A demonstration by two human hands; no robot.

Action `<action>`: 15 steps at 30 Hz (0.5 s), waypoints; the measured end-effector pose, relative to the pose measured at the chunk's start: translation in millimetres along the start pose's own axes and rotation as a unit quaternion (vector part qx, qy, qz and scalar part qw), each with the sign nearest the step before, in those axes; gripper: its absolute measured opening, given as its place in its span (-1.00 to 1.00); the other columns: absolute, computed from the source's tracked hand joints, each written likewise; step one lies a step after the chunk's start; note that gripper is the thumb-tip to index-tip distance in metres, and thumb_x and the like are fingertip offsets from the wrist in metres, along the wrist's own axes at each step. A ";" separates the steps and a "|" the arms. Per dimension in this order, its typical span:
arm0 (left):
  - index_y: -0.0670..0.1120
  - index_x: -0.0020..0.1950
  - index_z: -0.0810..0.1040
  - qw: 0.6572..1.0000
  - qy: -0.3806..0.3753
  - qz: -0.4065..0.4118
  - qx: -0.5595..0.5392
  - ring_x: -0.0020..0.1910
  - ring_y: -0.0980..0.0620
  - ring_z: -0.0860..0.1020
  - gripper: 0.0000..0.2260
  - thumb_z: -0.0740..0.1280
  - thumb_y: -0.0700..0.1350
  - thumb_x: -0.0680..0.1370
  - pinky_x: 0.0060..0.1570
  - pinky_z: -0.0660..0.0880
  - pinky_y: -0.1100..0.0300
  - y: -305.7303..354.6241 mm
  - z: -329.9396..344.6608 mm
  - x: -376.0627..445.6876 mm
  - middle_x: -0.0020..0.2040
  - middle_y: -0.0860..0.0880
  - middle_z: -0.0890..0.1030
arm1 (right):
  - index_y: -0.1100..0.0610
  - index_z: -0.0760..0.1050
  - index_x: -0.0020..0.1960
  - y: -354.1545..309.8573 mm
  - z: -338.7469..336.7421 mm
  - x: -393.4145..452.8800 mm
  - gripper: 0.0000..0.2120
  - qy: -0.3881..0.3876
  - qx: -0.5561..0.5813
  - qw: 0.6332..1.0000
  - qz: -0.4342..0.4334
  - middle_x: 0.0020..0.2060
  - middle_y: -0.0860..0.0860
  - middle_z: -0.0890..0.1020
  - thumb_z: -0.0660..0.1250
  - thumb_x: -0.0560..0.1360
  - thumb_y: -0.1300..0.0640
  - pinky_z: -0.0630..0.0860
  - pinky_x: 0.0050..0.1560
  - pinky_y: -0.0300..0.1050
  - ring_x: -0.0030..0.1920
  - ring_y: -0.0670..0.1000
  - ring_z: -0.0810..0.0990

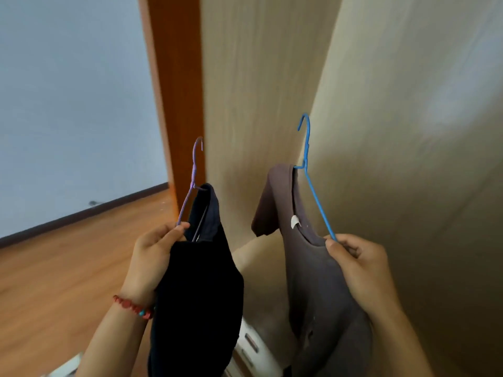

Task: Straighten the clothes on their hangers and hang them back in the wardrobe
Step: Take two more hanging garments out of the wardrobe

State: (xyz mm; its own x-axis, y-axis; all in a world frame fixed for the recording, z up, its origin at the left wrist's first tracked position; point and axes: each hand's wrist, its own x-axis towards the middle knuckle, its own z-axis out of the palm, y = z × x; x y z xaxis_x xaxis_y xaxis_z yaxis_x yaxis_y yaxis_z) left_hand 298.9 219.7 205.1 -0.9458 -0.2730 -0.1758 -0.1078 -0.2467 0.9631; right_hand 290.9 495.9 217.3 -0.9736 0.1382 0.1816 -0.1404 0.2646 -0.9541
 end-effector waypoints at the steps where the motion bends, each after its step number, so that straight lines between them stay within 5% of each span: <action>1: -0.15 -0.07 0.57 1.000 0.024 0.010 0.007 -0.67 0.17 0.35 -0.83 0.19 -0.17 0.57 -0.66 0.28 0.41 2.3 -10.6 -8.5 -0.56 0.06 0.44 | 0.06 0.59 -0.27 -2.5 6.0 -0.1 -0.76 -0.021 0.005 1.000 -0.008 -0.37 0.17 0.63 0.31 0.48 0.32 0.44 -0.26 -0.19 -0.31 -0.04 0.52; 7: -0.15 -0.09 0.57 0.991 0.126 0.036 0.021 -0.69 0.18 0.35 -0.83 0.19 -0.18 0.58 -0.67 0.28 0.43 11.6 -72.2 -47.1 -0.59 0.06 0.45 | 0.03 0.59 -0.27 -19.6 41.4 0.7 -0.73 -0.105 0.021 0.993 -0.050 -0.47 -0.17 0.63 0.31 0.46 0.36 0.40 -0.35 -0.47 -0.37 -0.23 0.52; 15: -0.10 -0.22 0.55 0.964 0.252 0.084 0.014 -0.62 0.17 0.46 -0.83 0.25 -0.14 0.54 -0.57 0.40 0.41 19.1 -129.3 -68.0 -0.56 0.05 0.52 | 0.00 0.60 -0.28 -35.5 58.3 3.1 -0.72 -0.164 0.013 0.983 -0.079 -0.49 -0.15 0.61 0.32 0.47 0.33 0.39 -0.39 -0.43 -0.40 -0.21 0.50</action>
State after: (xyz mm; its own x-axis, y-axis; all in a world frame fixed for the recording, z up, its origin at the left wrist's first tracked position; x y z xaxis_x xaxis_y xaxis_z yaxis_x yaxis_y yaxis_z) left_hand 400.8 113.3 209.0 -0.6826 -0.7255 -0.0873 0.0184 -0.1366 0.9905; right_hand 282.4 431.3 237.9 -0.9443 -0.2187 0.2460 -0.2953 0.2331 -0.9265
